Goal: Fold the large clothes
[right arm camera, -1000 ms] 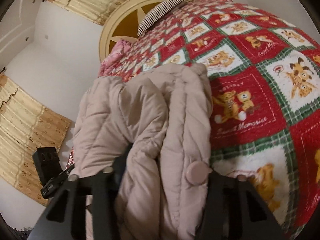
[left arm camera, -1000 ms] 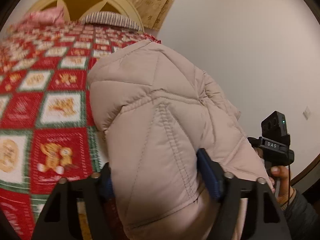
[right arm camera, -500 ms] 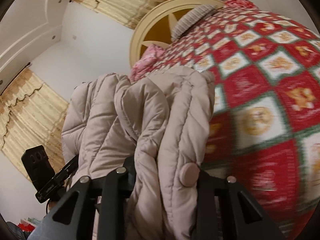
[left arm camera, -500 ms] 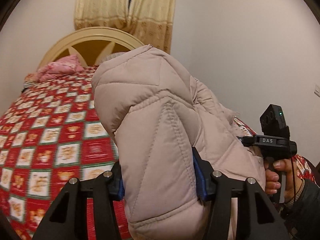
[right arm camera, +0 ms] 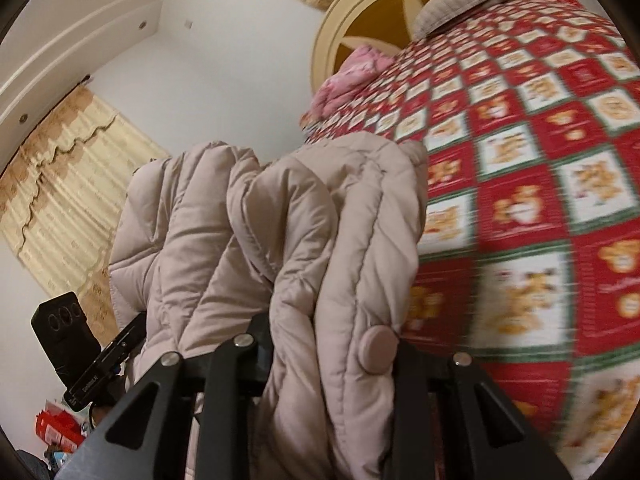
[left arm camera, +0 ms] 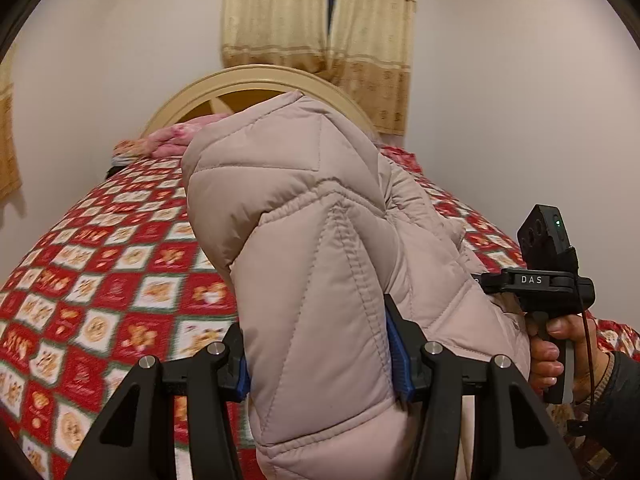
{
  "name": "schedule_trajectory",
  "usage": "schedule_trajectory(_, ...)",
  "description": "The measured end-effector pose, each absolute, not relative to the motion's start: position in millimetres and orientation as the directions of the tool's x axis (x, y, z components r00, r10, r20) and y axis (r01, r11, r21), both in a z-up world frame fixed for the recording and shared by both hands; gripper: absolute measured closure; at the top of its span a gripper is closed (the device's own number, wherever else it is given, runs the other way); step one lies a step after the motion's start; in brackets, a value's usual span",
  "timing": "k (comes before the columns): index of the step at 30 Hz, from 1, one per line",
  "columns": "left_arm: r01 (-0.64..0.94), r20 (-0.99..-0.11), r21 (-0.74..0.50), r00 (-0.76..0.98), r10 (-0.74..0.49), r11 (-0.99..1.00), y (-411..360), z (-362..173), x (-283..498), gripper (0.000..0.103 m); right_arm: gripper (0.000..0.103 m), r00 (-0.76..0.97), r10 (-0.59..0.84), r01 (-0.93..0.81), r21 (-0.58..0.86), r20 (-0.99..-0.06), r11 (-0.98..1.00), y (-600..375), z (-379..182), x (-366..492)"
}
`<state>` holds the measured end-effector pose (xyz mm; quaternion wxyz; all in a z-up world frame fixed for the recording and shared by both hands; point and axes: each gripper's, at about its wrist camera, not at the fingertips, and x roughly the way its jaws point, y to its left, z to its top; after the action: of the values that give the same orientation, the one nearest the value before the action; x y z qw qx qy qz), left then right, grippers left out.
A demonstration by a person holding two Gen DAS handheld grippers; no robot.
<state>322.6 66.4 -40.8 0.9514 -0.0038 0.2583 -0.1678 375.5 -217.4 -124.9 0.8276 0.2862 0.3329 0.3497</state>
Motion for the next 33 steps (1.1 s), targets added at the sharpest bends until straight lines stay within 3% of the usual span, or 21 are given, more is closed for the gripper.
schedule_trajectory(14, 0.193, -0.504, -0.128, 0.832, -0.231, 0.973, 153, -61, 315, 0.049, 0.074, 0.431, 0.802, -0.452, 0.67, -0.414, 0.589, -123, -124, 392)
schedule_trajectory(30, 0.099, -0.551, -0.118, 0.821, -0.148, 0.988, 191, -91, 313, 0.049, 0.074, 0.398, 0.774, -0.475, 0.612, -0.493, 0.633, -68, -121, 398)
schedule_trajectory(33, 0.075, -0.562, -0.113, 0.818, -0.126, 0.991, 195, -96, 314, 0.043, 0.074, 0.397, 0.765, -0.469, 0.605, -0.506, 0.644, -65, -125, 398)
